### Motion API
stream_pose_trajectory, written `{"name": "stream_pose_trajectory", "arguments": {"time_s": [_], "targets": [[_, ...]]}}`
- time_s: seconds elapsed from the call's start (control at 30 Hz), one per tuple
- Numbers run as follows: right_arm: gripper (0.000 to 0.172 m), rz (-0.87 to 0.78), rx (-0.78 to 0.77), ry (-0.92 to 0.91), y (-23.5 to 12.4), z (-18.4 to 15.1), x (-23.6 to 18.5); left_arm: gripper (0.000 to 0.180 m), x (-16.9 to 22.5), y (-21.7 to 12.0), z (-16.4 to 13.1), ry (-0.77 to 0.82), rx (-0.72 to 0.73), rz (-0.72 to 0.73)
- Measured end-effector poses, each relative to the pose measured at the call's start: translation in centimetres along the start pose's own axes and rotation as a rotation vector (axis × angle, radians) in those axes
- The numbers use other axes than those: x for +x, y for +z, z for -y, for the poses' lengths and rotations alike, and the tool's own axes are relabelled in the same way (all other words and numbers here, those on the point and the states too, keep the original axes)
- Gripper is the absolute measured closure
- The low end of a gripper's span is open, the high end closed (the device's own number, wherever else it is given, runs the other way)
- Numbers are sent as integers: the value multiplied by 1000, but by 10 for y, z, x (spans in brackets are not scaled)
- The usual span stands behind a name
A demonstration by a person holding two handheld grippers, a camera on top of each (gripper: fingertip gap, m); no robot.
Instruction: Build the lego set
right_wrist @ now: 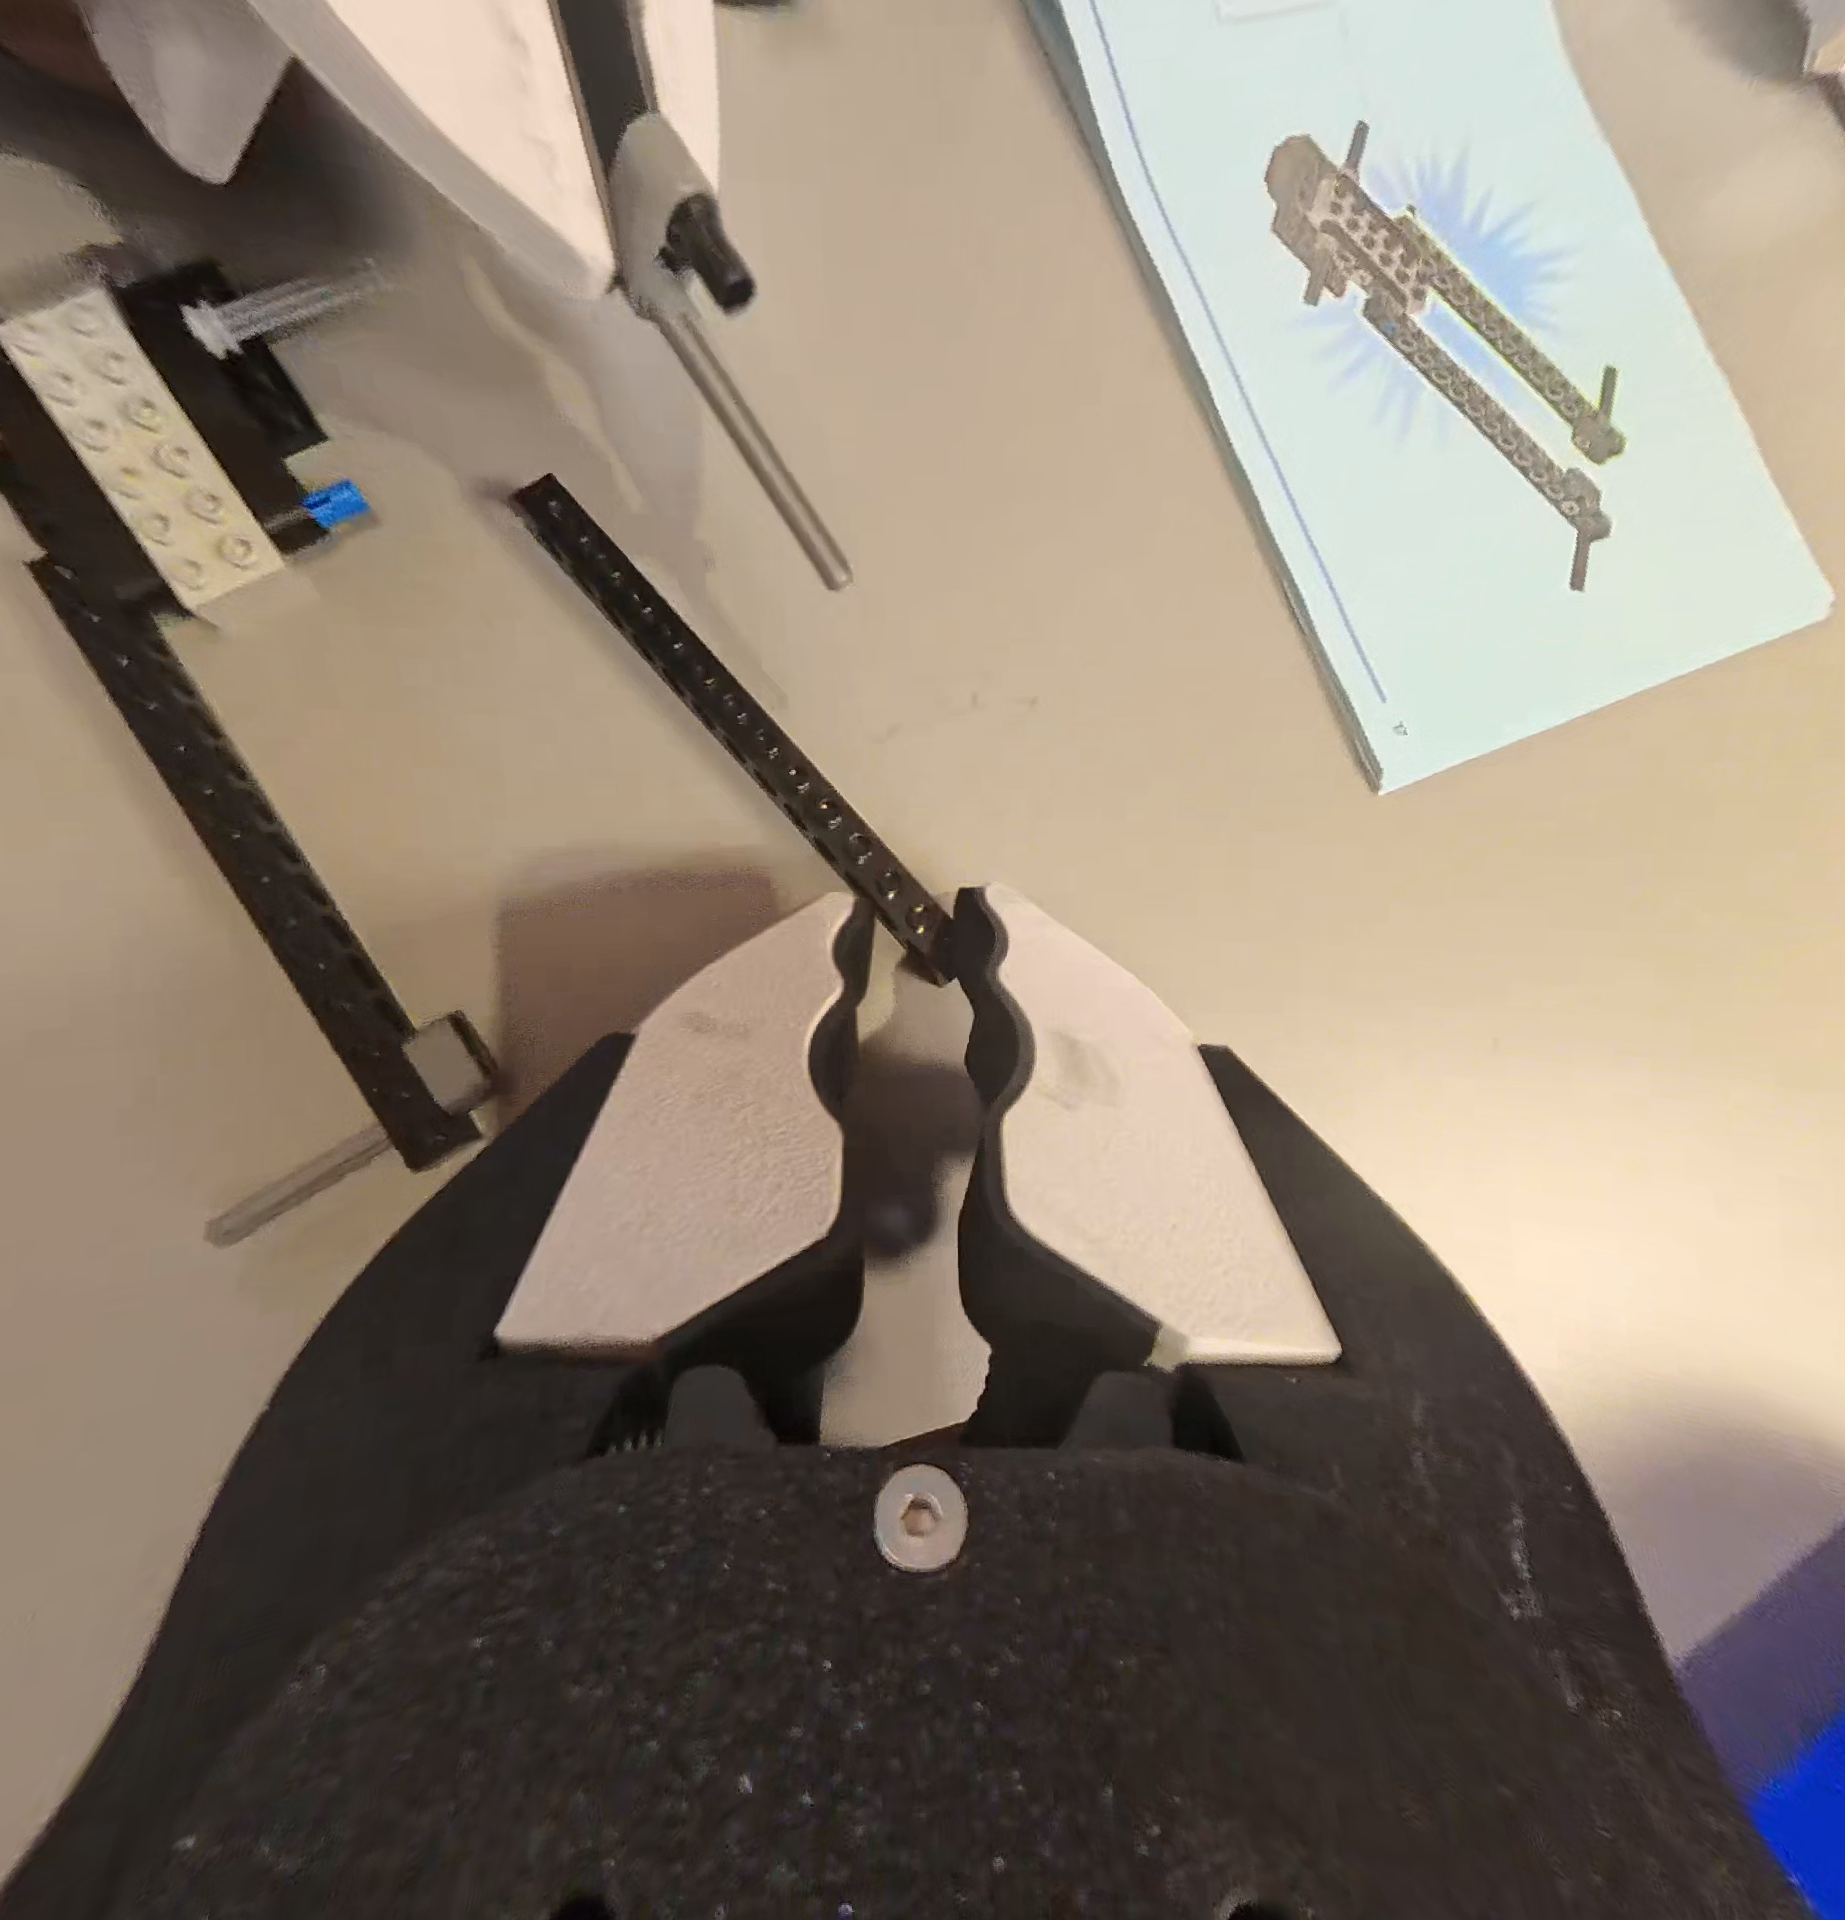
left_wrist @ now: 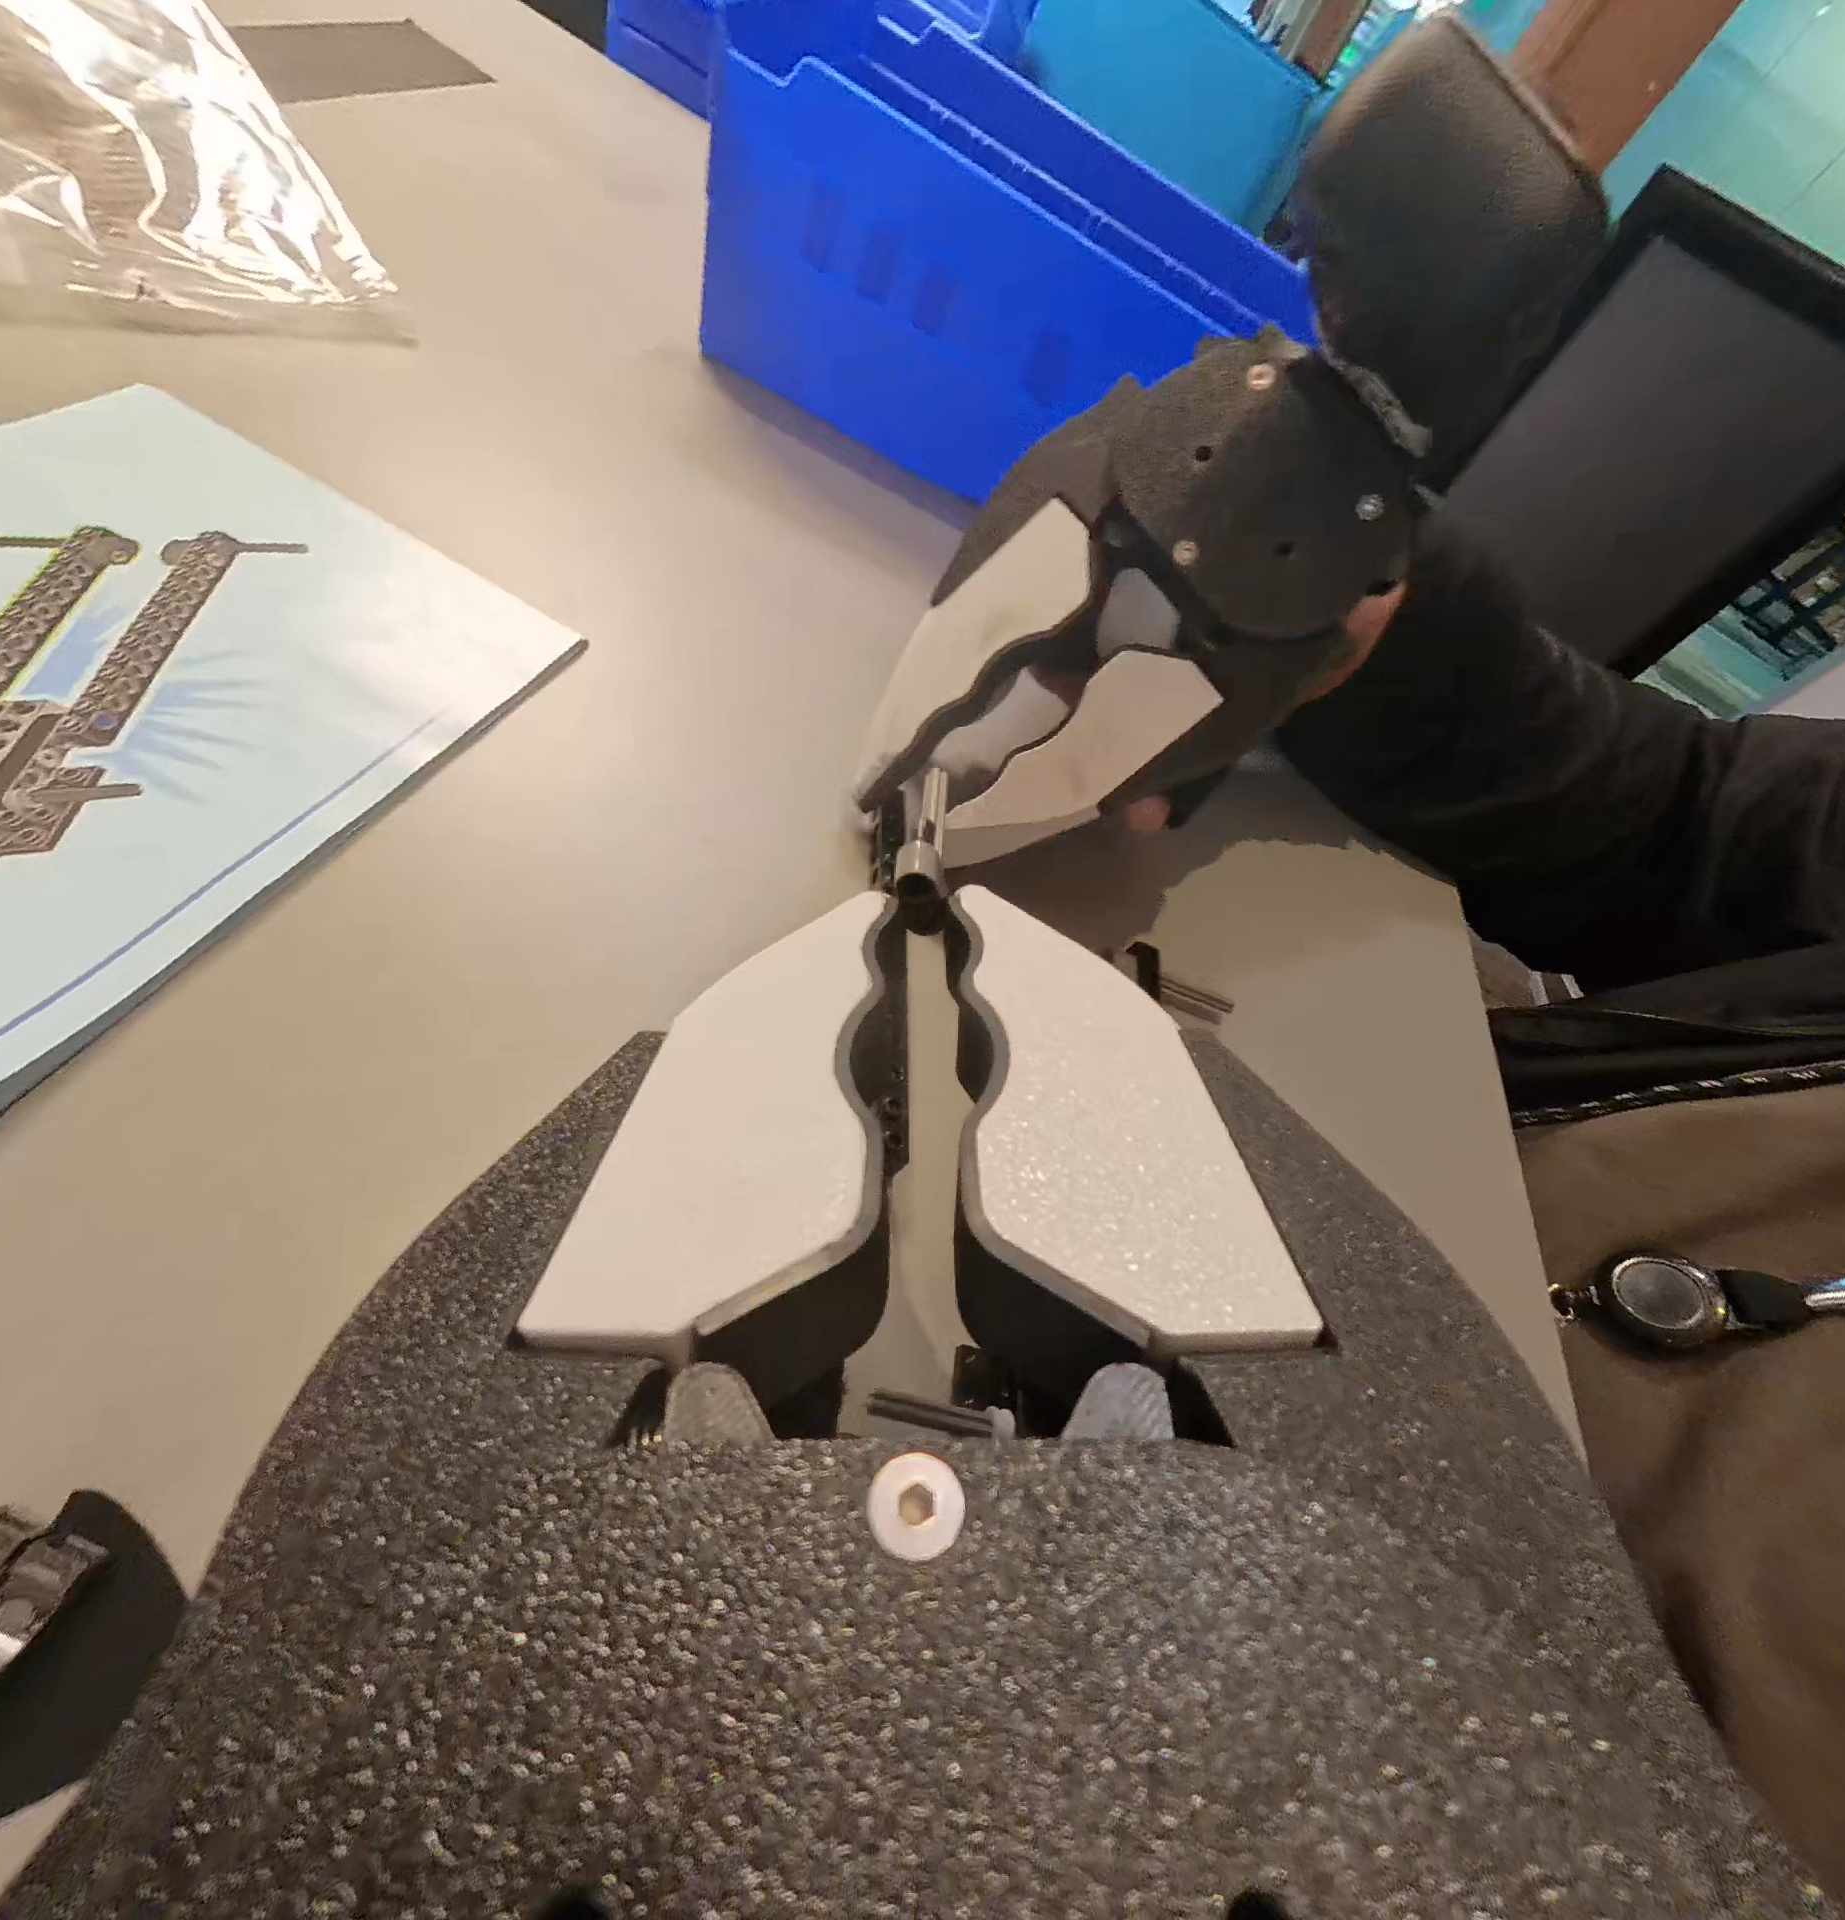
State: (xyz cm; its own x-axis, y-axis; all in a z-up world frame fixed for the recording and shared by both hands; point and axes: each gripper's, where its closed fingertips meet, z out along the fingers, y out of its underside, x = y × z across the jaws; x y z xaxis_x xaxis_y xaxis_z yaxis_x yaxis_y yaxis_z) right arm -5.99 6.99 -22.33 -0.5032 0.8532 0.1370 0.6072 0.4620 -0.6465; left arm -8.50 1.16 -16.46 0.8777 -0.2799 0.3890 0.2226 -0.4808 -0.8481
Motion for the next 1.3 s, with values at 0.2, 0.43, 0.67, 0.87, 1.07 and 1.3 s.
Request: {"name": "stream_pose_trajectory", "arguments": {"time_s": [0.2,0.43,0.67,0.87,1.07,1.3], "targets": [[156,110,-72,152,-6,-2,-30,173,-15,-7,1,-64,18,49],[151,107,-15,225,-15,12,-19,173,-17,-9,2,-68,16,67],[151,93,-163,156,5,8,-25,173,-17,-9,1,-78,10,80],[164,17,-118,220,12,11,0,173,-15,-9,4,-67,27,85],[163,144,325,682,-10,45,36,173,-4,-2,11,-44,64,77],[163,258,601,872,-29,69,39,173,5,10,20,-83,123,117]]}}
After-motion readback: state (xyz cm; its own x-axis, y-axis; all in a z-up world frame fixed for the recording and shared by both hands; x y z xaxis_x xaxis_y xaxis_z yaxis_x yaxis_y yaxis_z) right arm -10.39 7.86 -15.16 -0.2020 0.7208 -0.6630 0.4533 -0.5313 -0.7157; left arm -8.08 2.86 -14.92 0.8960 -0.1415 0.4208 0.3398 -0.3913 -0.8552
